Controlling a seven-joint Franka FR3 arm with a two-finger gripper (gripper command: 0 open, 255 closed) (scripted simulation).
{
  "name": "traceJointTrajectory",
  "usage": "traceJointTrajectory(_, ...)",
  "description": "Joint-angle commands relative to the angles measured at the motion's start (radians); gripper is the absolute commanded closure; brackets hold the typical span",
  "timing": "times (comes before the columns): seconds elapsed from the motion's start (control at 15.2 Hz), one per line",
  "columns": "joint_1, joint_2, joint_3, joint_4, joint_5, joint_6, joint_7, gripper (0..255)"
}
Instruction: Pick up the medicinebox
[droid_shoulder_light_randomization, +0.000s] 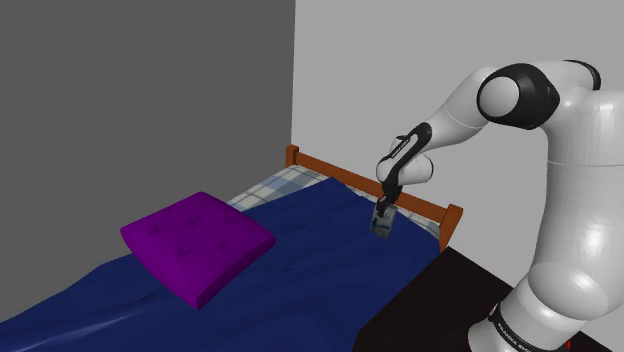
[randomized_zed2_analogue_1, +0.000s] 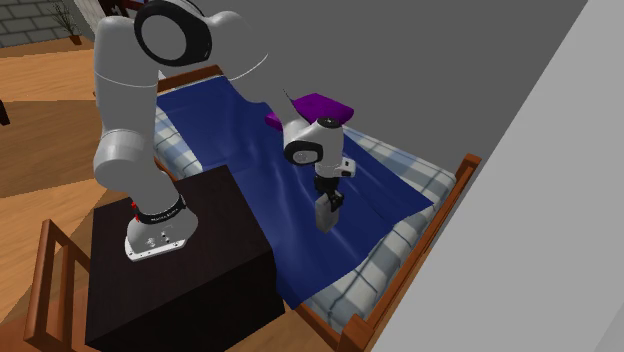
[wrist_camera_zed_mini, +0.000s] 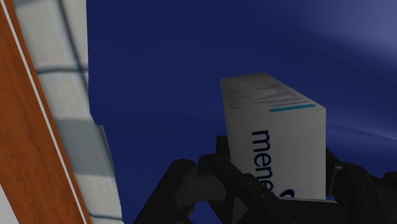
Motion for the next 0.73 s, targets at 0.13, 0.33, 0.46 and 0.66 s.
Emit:
traceJointTrajectory(0.13,-0.001,0.002,-0.001,0.0,0.0,0.0,0.0,255)
traceJointTrajectory(0.33,0.006,-0.025,-0.009,-0.006,-0.01,-0.021,0.007,255)
traceJointTrajectory(0.46,0.012,-0.051,-0.017,-0.009,-0.019,-0.043,0.013,255)
traceJointTrajectory(0.66,0.02,-0.089,-0.028,-0.013,-0.034,-0.076,0.023,255)
